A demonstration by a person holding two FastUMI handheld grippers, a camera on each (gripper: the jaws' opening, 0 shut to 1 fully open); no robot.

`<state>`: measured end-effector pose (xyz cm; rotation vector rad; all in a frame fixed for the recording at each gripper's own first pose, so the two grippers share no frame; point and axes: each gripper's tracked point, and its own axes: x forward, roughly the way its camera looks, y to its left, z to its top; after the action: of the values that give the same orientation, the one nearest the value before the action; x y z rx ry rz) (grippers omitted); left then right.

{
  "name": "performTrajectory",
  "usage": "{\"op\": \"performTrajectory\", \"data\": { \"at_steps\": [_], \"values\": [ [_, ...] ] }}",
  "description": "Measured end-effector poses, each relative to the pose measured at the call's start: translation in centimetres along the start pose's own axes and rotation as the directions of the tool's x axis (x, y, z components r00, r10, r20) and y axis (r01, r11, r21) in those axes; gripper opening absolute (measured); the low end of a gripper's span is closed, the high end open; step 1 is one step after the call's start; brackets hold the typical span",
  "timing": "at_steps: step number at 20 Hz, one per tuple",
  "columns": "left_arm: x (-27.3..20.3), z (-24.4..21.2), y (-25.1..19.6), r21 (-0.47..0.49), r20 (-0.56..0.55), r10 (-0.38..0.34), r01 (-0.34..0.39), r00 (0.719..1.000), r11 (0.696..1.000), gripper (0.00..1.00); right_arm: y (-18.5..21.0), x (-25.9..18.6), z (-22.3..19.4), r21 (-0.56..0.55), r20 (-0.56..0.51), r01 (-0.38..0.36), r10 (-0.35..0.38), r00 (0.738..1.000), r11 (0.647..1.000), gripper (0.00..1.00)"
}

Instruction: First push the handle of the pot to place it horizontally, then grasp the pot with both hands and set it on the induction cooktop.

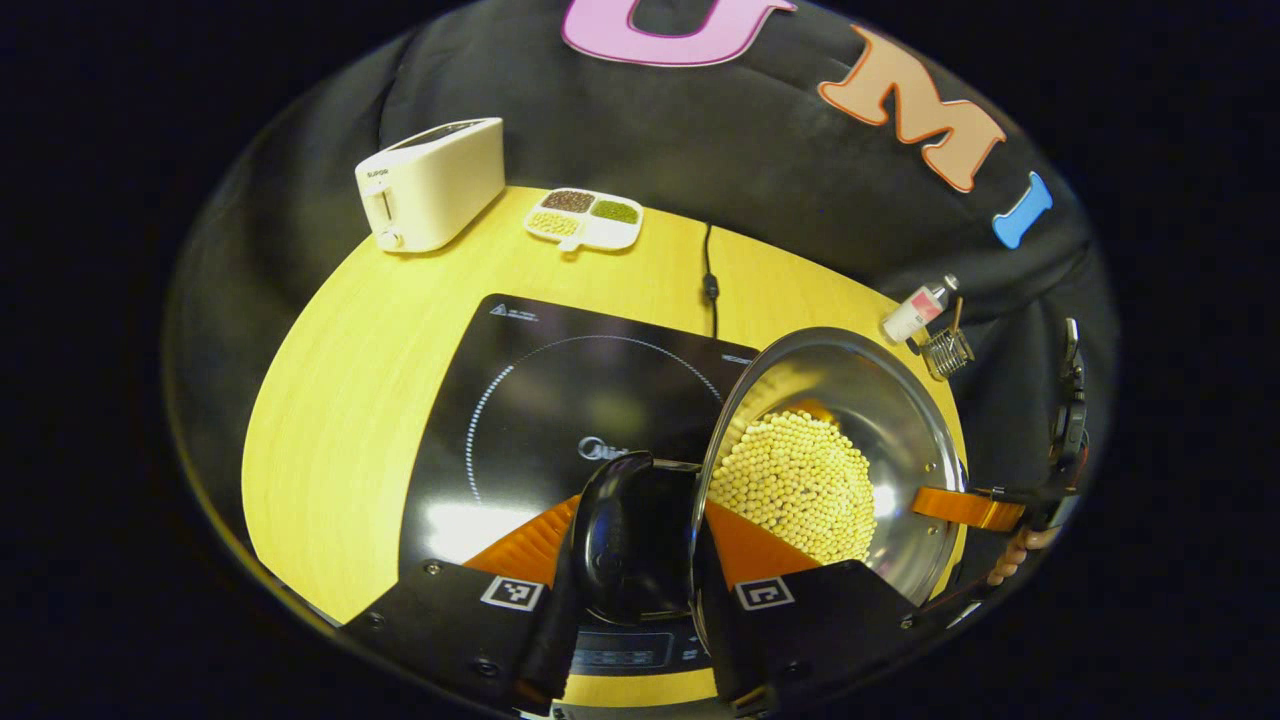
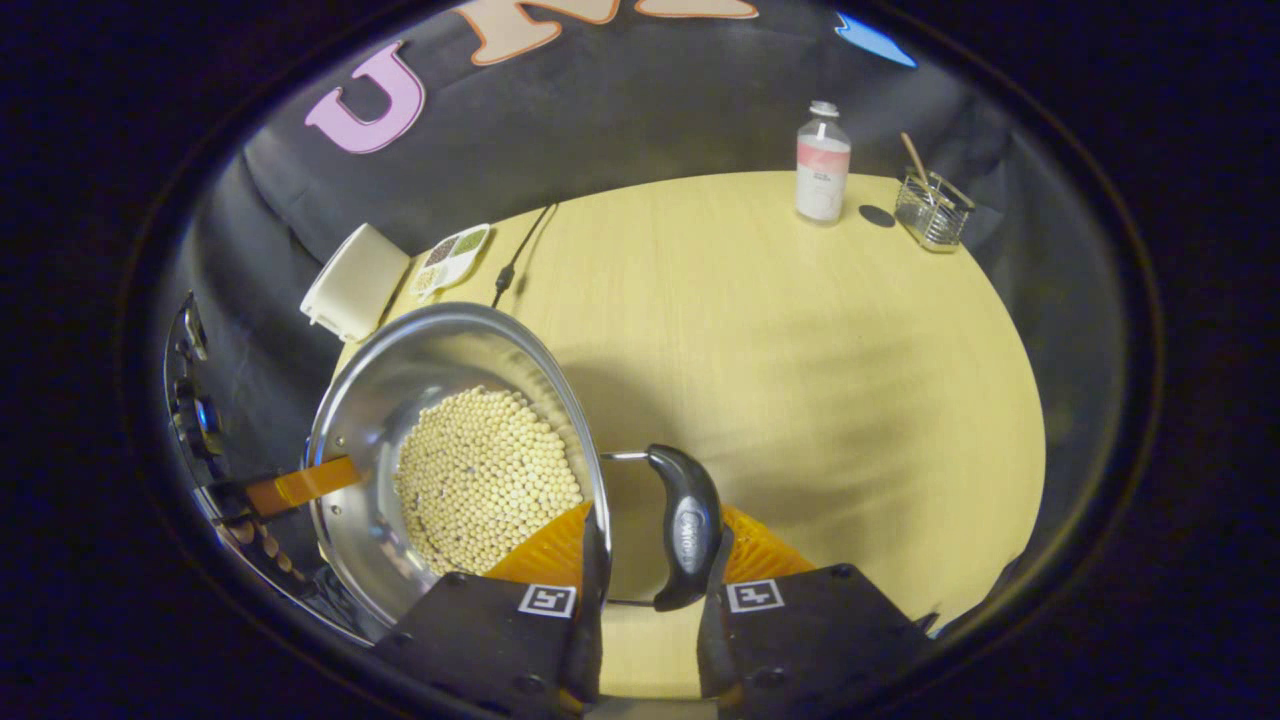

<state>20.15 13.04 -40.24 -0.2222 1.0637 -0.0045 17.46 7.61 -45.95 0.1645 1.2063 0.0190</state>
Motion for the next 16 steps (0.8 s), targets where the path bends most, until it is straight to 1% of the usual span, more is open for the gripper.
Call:
{"op": "performTrajectory", "data": {
  "at_steps": [3, 4, 5, 7, 9, 10, 12, 13, 14, 16],
  "values": [
    [0.5, 1.4, 2.8, 0.039, 0.003, -0.027, 0.027, 1.000, 0.999, 0.56, 2.8, 0.5, -0.5, 0.023, 0.001, 0.026, -0.026, 1.000, 0.999, 0.32],
    [0.8, 1.8, 3.9, 0.059, 0.002, -0.030, 0.030, 1.000, 0.998, 0.55, 3.8, 1.0, -0.5, 0.033, 0.000, 0.035, -0.035, 0.999, 0.999, 0.40],
    [1.2, 2.1, 4.9, 0.066, -0.002, -0.034, 0.035, 0.999, 0.997, 0.55, 4.6, 1.5, -0.6, 0.037, -0.003, 0.046, -0.046, 0.999, 0.998, 0.40],
    [1.5, 2.0, 6.7, 0.052, -0.032, -0.048, 0.049, 0.998, 0.997, 0.55, 6.1, 1.8, -1.2, 0.042, -0.011, 0.069, -0.068, 0.998, 0.997, 0.40],
    [1.7, 3.1, 7.9, 0.038, -0.009, -0.065, 0.066, 0.998, 0.997, 0.55, 7.8, 2.1, -1.1, 0.049, 0.001, 0.073, -0.073, 0.997, 0.996, 0.40],
    [1.7, 3.4, 8.5, 0.057, -0.010, -0.066, 0.066, 0.998, 0.996, 0.53, 8.3, 2.2, -1.6, 0.052, -0.011, 0.079, -0.079, 0.997, 0.995, 0.40],
    [1.9, 4.6, 9.7, 0.116, 0.010, -0.060, 0.059, 0.998, 0.992, 0.55, 9.6, 2.7, -1.5, 0.065, -0.020, 0.082, -0.081, 0.997, 0.994, 0.40],
    [1.9, 5.1, 10.1, 0.121, 0.015, -0.064, 0.061, 0.998, 0.991, 0.54, 10.3, 2.9, -1.2, 0.067, -0.018, 0.086, -0.084, 0.996, 0.994, 0.40],
    [1.9, 5.4, 10.5, 0.110, 0.018, -0.065, 0.062, 0.998, 0.992, 0.55, 10.5, 3.0, -1.1, 0.062, -0.015, 0.087, -0.087, 0.996, 0.994, 0.32],
    [2.1, 6.0, 11.4, 0.115, 0.032, -0.065, 0.061, 0.997, 0.992, 0.55, 11.4, 3.4, -0.4, 0.067, -0.007, 0.090, -0.090, 0.996, 0.994, 0.32]
  ]
}}
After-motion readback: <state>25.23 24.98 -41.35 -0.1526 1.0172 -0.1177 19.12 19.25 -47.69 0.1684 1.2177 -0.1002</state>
